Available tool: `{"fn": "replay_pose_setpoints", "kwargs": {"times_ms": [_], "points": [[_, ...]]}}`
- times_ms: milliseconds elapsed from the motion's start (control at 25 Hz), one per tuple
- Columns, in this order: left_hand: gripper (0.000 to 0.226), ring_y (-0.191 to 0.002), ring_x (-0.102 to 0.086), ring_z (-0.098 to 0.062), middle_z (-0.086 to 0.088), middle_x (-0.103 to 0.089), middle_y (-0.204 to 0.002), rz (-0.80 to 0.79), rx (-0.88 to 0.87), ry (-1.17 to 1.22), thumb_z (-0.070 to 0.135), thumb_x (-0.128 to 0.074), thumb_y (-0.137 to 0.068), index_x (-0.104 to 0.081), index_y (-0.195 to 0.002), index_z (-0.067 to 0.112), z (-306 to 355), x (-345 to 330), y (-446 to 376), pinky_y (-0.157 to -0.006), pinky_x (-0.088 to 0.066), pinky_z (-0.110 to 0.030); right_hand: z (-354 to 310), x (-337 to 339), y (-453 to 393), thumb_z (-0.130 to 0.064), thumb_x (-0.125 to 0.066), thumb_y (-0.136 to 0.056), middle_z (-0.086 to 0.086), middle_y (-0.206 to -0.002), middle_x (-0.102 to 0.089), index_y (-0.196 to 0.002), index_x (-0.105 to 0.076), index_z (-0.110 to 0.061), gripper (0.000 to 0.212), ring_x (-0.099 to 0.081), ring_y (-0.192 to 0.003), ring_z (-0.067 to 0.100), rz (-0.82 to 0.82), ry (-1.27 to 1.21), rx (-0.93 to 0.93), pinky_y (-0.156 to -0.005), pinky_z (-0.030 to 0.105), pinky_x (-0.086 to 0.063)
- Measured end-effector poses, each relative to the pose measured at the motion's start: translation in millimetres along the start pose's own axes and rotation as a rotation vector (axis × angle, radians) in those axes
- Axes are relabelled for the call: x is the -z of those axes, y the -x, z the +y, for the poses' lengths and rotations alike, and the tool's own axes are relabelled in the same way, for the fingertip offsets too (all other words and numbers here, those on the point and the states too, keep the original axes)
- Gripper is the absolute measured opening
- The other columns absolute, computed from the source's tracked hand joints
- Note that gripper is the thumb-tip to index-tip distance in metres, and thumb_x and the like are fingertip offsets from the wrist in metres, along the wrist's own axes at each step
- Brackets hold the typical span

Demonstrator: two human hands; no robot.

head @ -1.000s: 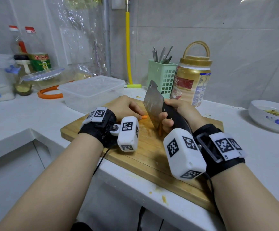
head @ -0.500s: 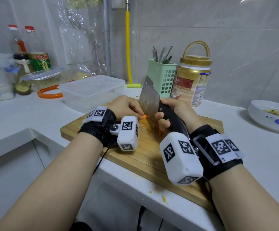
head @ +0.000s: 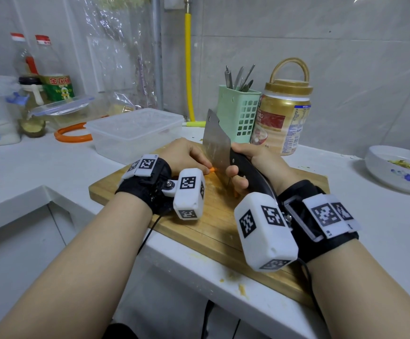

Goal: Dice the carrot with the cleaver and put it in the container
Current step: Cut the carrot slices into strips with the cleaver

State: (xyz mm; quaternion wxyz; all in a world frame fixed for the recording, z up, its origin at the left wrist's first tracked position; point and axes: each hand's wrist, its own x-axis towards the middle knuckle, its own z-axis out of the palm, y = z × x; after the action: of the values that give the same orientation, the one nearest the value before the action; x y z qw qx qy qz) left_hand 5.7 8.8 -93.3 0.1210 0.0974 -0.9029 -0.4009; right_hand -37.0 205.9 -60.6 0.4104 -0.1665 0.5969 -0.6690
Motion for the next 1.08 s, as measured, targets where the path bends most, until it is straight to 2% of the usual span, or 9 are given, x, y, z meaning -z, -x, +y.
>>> {"fn": "replay_pose_setpoints", "kwargs": {"times_ms": [360,440,600,800,960,1080], "points": [[0.017,-0.089,-0.069,-0.013,0.011,-0.075,-0.079,0.0,0.028,-0.026,0.018,-0.084,-0.072,-0.078,-0.069,0.034,-0.9,-0.8,-2.1,-0.094,-0.054,-0.044,-4.6,-5.6,-5.5,-0.031,-0.049,-0.098,0.006,-0.058,-0.044,-0.112,-0.043,-0.012,0.024,-0.039,-0.028,0.015,0.014,0.042,-0.075,-0.031,0.014,-0.034],[0.015,-0.088,-0.069,-0.015,0.008,-0.075,-0.081,0.005,0.061,-0.021,0.019,-0.085,-0.067,-0.078,-0.071,0.032,0.5,-1.6,-2.1,-0.092,-0.054,-0.045,-5.0,-4.4,-4.9,-0.032,-0.048,-0.098,0.006,-0.057,-0.044,-0.11,-0.041,-0.012,0.025,-0.039,-0.028,0.014,0.012,0.026,-0.078,-0.032,0.014,-0.034],[0.022,-0.09,-0.068,-0.018,0.01,-0.071,-0.078,-0.003,0.071,-0.031,0.027,-0.075,-0.053,-0.075,-0.071,0.041,2.7,-1.8,-1.4,-0.091,-0.055,-0.047,-5.1,1.9,-2.1,-0.033,-0.046,-0.098,0.004,-0.055,-0.043,-0.099,-0.04,-0.014,0.02,-0.038,-0.029,0.013,-0.015,-0.035,-0.083,-0.035,0.012,-0.032],[0.02,-0.083,-0.067,-0.018,0.012,-0.069,-0.071,0.015,0.02,-0.019,0.017,-0.08,-0.065,-0.076,-0.069,0.035,-0.5,-1.4,-2.0,-0.091,-0.054,-0.048,-2.4,8.4,0.7,-0.032,-0.044,-0.098,0.002,-0.054,-0.043,-0.086,-0.043,-0.013,0.022,-0.037,-0.03,0.012,-0.021,-0.076,-0.064,-0.037,0.013,-0.029],[0.02,-0.072,-0.063,-0.005,0.018,-0.068,-0.065,-0.032,-0.04,-0.006,0.009,-0.083,-0.073,-0.076,-0.075,0.027,2.0,-1.3,-0.8,-0.085,-0.054,-0.032,-0.2,10.7,0.7,-0.033,-0.046,-0.097,0.003,-0.055,-0.043,-0.091,-0.039,-0.015,0.02,-0.037,-0.03,0.013,-0.002,-0.103,-0.046,-0.037,0.013,-0.03],[0.02,-0.078,-0.065,-0.005,0.013,-0.073,-0.073,-0.024,-0.043,0.021,0.01,-0.083,-0.073,-0.077,-0.076,0.028,2.1,-2.0,-0.5,-0.085,-0.053,-0.027,-0.4,11.6,1.0,-0.032,-0.045,-0.098,0.003,-0.053,-0.044,-0.093,-0.04,-0.015,0.019,-0.037,-0.03,0.013,-0.009,-0.125,-0.025,-0.038,0.013,-0.029]]}}
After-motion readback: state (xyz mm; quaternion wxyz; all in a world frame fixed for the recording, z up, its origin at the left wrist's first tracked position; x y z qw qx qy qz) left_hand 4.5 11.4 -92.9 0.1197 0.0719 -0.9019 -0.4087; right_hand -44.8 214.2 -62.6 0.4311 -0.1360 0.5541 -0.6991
